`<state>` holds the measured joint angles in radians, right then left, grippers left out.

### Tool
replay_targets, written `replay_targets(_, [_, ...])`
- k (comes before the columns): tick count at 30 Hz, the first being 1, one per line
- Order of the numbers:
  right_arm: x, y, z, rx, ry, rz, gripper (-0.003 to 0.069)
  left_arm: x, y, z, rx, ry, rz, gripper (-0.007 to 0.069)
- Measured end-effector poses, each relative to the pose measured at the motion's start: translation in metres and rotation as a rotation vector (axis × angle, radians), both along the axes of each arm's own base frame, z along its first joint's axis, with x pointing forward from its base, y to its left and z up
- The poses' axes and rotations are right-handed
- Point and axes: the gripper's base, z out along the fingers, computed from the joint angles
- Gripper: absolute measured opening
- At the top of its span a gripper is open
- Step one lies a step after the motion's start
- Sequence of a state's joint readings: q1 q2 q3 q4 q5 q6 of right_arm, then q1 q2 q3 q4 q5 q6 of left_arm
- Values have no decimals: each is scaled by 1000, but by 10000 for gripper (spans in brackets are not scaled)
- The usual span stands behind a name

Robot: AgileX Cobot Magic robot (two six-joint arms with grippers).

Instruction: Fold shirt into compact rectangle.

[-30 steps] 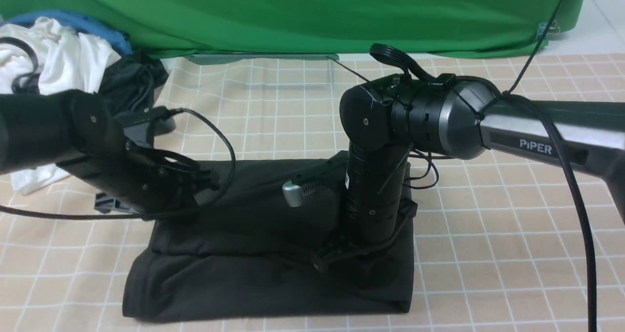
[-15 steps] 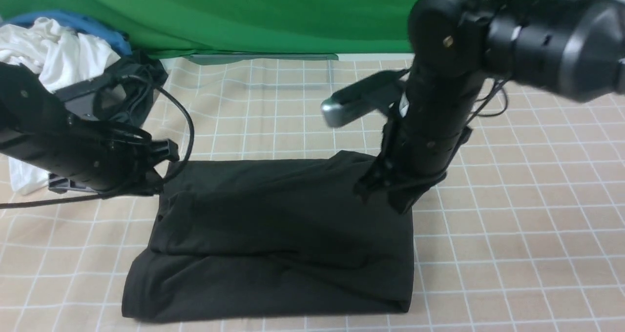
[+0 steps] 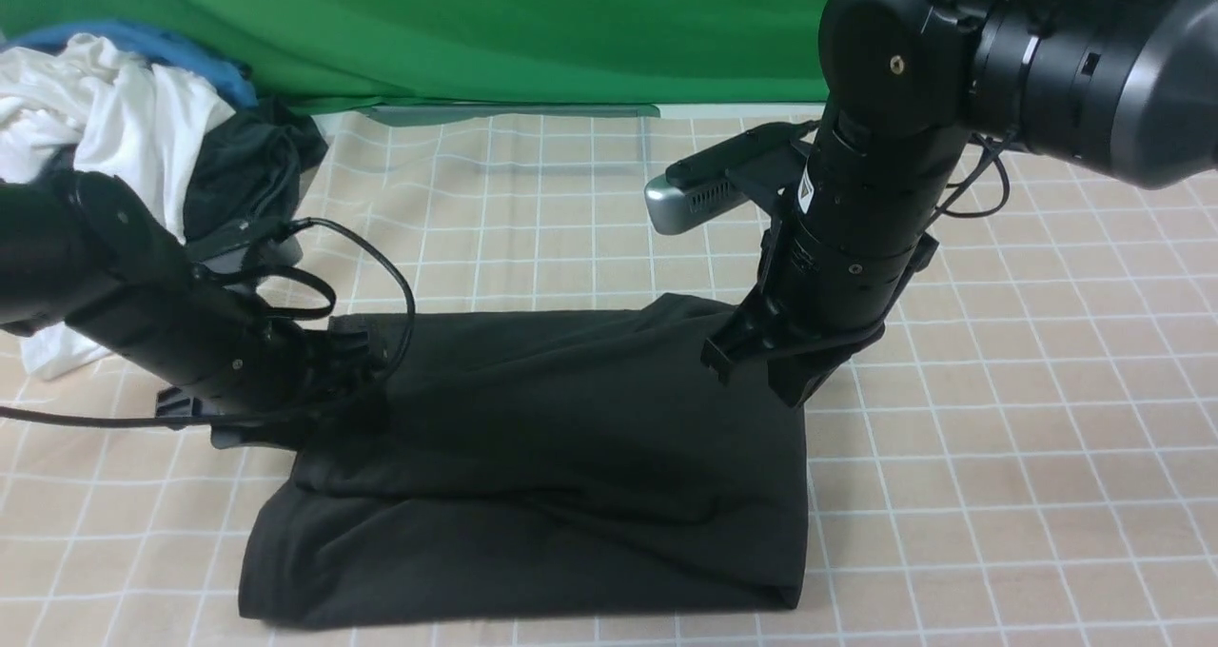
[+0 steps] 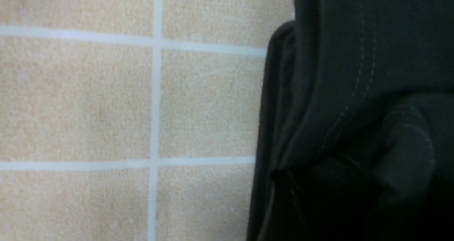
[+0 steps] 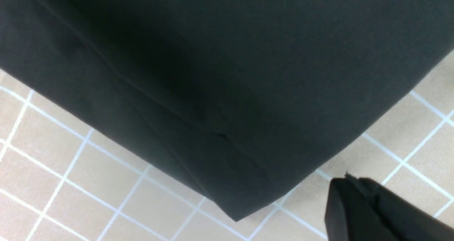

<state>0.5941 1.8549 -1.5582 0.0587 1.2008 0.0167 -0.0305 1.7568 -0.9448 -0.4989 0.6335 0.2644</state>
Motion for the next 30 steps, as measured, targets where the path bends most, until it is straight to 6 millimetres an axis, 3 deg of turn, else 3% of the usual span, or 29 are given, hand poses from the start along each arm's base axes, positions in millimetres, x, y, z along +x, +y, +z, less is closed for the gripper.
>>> replay_targets(1, [0, 0, 0, 0, 0, 1, 38, 0, 0, 0, 2, -2, -5, 351])
replay_targets(2, [0, 0, 0, 0, -2, 5, 38, 0, 0, 0, 5, -5, -12, 244])
replay_targets(5, [0, 0, 0, 1, -4, 8, 38, -1, 0, 5, 2, -19, -34, 74])
replay_targets(8, [0, -1, 0, -6, 5, 15, 38, -5, -1, 21, -1, -62, -47, 39])
replay_targets(15, [1, -5, -1, -13, 13, 15, 42, -14, 0, 66, -3, -227, -26, 37])
replay_targets(24, [2, -4, -3, -13, 17, 35, 51, -2, 4, 54, 33, -269, 14, 41])
replay_targets(28, [1, -3, -3, -7, 21, 34, 58, 2, 5, 47, 48, -268, 19, 121])
replay_targets(30, [1, -3, -3, -8, 20, 34, 74, 3, 6, 49, 59, -275, 8, 219])
